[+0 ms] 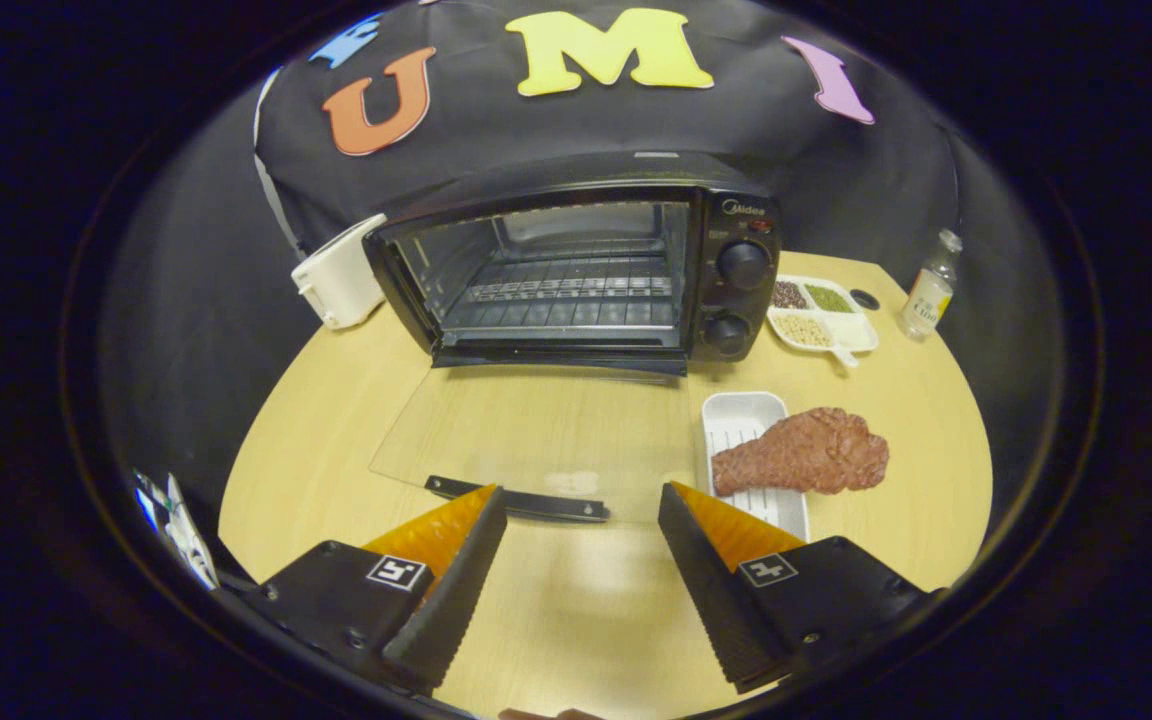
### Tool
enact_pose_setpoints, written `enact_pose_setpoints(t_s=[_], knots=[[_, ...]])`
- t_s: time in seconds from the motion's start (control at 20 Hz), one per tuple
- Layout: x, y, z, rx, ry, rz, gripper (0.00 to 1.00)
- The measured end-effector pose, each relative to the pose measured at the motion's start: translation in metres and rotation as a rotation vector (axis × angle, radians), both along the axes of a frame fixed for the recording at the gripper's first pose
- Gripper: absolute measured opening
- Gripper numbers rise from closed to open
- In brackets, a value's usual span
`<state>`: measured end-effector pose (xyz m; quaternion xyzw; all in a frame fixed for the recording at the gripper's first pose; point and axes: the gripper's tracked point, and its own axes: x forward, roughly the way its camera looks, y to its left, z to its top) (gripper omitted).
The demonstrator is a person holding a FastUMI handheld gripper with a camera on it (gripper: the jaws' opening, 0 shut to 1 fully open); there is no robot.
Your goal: Open the toaster oven, put the food inside, and close the toaster oven door.
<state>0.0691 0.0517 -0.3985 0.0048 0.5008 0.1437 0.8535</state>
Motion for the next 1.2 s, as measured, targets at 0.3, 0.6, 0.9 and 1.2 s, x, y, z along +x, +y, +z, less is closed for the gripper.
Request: enact_pose_setpoints(t_s=[0.3,0.6,0.9,1.2], knots=[[0.027,-0.059,0.033,0.047,0.087,-0.026,0.97],[0.058,-0.146,0.037,-0.069,0.035,-0.014,0.95],[0.072,-0.171,0.008,0.083,0.087,-0.061,0.87],[0.05,-0.154,-0.024,0.246,0.246,-0.119,0.39]])
